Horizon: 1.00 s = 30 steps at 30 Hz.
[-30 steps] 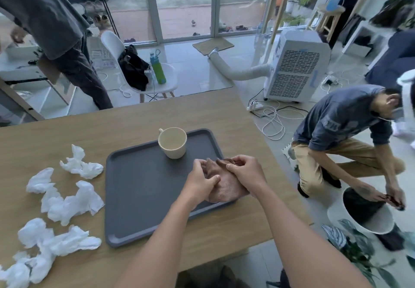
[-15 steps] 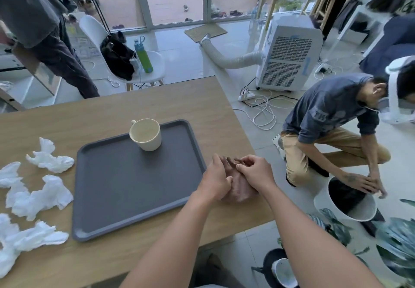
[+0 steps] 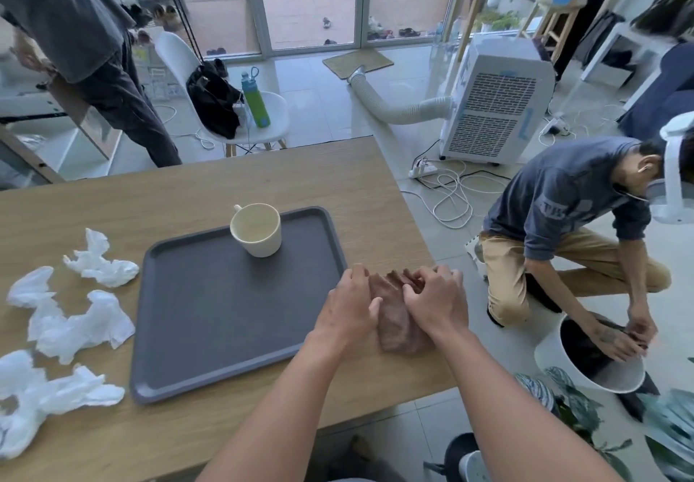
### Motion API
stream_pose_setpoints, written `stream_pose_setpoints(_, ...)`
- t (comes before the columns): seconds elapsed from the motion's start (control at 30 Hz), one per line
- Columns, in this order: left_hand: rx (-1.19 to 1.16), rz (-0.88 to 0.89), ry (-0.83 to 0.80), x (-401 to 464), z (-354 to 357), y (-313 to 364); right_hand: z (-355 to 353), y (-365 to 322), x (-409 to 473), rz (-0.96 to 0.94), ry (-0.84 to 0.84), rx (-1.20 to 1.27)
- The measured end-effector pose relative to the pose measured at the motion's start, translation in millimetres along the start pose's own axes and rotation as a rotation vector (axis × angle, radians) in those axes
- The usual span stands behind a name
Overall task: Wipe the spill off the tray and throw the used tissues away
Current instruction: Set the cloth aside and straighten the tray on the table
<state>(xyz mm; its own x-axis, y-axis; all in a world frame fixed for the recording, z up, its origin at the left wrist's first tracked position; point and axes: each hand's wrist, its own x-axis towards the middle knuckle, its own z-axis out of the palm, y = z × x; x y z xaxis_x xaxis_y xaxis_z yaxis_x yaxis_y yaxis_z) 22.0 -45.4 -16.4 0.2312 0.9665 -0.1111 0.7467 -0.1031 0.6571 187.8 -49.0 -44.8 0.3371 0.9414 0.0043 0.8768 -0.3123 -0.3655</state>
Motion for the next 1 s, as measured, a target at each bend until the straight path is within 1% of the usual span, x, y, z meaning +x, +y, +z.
stream_pose_setpoints(0.1, -0.024, 0.049, 0.102, -3, -14, -19, 4, -10, 1, -0.001, 0.092, -0.057)
stream_pose_setpoints(0.2, -0.028, 0.028, 0.228, -7, -36, -48, 9, -33, 3, -0.061, 0.125, 0.010)
stream_pose_setpoints(0.3, -0.032, -0.003, 0.406, -16, -61, -81, 17, -61, 7, -0.089, 0.038, 0.191)
stream_pose_setpoints(0.37, 0.010, -0.054, 0.533, -25, -82, -111, 26, -82, 10, -0.092, -0.025, 0.272)
stream_pose_setpoints(0.47, 0.158, -0.227, 0.632, -37, -110, -156, 41, -103, 11, -0.108, -0.123, 0.236)
stream_pose_setpoints(0.53, 0.261, -0.393, 0.614, -44, -123, -180, 46, -108, 10, -0.094, -0.145, 0.188)
stream_pose_setpoints(0.6, 0.295, -0.558, 0.547, -50, -134, -200, 51, -114, 9, -0.078, -0.124, 0.156)
stream_pose_setpoints(0.67, 0.304, -0.630, 0.483, -54, -138, -214, 52, -118, 9, -0.078, -0.119, 0.135)
stream_pose_setpoints(0.77, 0.232, -0.615, 0.495, -57, -140, -226, 52, -121, 8, -0.078, -0.135, 0.129)
stream_pose_setpoints(0.9, 0.153, -0.503, 0.552, -63, -139, -234, 51, -123, 5, -0.071, -0.123, 0.136)
stream_pose_setpoints(1.0, 0.135, -0.455, 0.559, -62, -143, -239, 52, -125, 4, -0.070, -0.114, 0.142)
